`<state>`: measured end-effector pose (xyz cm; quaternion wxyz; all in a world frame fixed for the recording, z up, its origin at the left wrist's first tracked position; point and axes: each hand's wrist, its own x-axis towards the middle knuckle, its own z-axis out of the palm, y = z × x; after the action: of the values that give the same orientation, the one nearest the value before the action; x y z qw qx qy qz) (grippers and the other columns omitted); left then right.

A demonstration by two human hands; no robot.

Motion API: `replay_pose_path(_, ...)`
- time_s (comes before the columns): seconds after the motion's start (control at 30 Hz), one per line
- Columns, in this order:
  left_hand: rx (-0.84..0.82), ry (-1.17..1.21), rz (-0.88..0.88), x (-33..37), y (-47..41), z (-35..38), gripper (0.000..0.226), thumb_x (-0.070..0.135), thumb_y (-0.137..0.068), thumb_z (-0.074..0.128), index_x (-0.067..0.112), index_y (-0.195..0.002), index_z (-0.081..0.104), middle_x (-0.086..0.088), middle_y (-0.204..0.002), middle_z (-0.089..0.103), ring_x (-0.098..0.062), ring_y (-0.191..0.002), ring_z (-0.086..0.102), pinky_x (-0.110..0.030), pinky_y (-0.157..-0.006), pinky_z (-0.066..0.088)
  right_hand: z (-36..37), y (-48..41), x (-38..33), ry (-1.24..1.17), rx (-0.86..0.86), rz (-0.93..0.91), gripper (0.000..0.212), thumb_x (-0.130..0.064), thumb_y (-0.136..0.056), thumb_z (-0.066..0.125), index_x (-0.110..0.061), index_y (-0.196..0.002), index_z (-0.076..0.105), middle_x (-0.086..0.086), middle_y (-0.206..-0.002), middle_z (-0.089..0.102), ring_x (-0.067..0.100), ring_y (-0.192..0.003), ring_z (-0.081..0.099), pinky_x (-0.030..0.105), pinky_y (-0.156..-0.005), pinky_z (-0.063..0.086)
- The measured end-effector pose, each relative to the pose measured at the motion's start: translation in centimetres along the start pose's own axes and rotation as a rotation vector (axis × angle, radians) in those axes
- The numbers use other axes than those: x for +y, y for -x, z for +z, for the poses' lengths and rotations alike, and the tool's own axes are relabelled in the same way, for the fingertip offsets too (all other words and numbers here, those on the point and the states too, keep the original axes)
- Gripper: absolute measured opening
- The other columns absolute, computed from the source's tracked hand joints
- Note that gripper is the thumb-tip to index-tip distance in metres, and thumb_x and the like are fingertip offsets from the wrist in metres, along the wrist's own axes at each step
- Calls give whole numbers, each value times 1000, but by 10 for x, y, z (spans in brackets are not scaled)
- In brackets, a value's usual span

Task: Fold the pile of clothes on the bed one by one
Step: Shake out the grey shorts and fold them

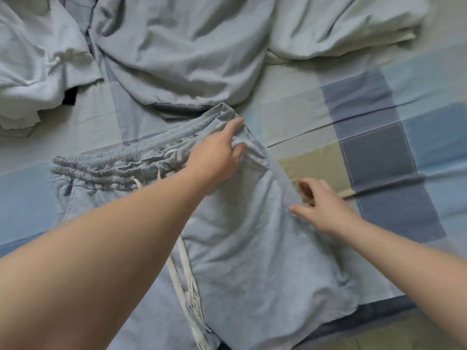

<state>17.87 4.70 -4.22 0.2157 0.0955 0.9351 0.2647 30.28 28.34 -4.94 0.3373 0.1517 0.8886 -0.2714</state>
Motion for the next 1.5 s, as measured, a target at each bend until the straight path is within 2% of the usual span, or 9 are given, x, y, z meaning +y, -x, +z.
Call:
replay_pose_path(0.13,-67,-87,-128,19,-44,25,51,45,-103,40,27,-151,34,-11,-146,53,-34,-131,49,-40,-102,40,10,17,20,17,-190,41,48,-50,-80,77,-29,-113,48,-8,-106,60,21,-101,61,36,-85,49)
replay_pose_path(0.33,-11,-159,-281,27,-60,35,47,47,-100,41,7,-121,53,-18,-118,61,-38,-109,56,-42,-87,43,27,36,33,71,-284,103,43,-37,-82,73,-22,-121,60,1,-121,67,26,-109,63,35,-89,52)
replay_pose_path(0.63,147,198,-358,29,2,-14,33,50,-84,61,20,-88,48,-2,-90,60,-27,-91,62,-42,-83,55,23,120,0,-6,-211,60,25,-33,-97,58,-28,-121,54,-5,-110,67,21,-98,62,40,-85,52)
replay_pose_path(0.73,192,270,-367,13,35,-46,16,25,-83,59,18,-92,48,3,-86,55,-23,-82,57,-44,-80,56,31,157,-36,6,-194,2,11,-34,-99,56,-38,-96,46,-8,-94,60,22,-90,58,38,-75,48)
replay_pose_path(0.8,212,304,-359,-2,59,-68,15,14,-81,51,19,-95,45,6,-81,48,-22,-78,53,-43,-75,55,42,182,-68,25,-197,-40,26,-33,-101,54,-38,-83,36,-8,-83,53,23,-83,55,39,-69,44)
replay_pose_path(0.9,200,279,-367,-34,98,-101,23,6,-83,43,20,-100,42,5,-82,44,-24,-80,50,-35,-59,49,75,214,-117,-6,-241,-68,10,-32,-102,50,-33,-112,49,3,-108,63,31,-100,60,42,-82,48)
replay_pose_path(1.03,208,250,-381,-98,144,-142,34,3,-86,42,18,-115,49,3,-96,50,-25,-92,51,-37,-79,50,138,246,-186,-67,-308,-179,21,-30,-103,49,-36,-123,47,1,-111,65,28,-104,60,39,-84,47)
replay_pose_path(1.33,118,297,-415,-234,203,-141,58,7,-92,52,20,-146,38,-5,-144,48,-29,-118,55,-33,-78,49,275,234,-269,-129,-393,-186,54,-32,-98,57,-39,-148,39,-8,-114,65,17,-106,60,37,-96,49)
replay_pose_path(1.5,-8,494,-519,-249,274,-96,71,21,-91,68,19,-150,29,5,-110,56,-23,-100,60,-42,-90,54,292,221,-236,-107,-123,-27,41,-31,-98,57,-27,-139,52,-3,-132,54,18,-125,49,37,-105,42)
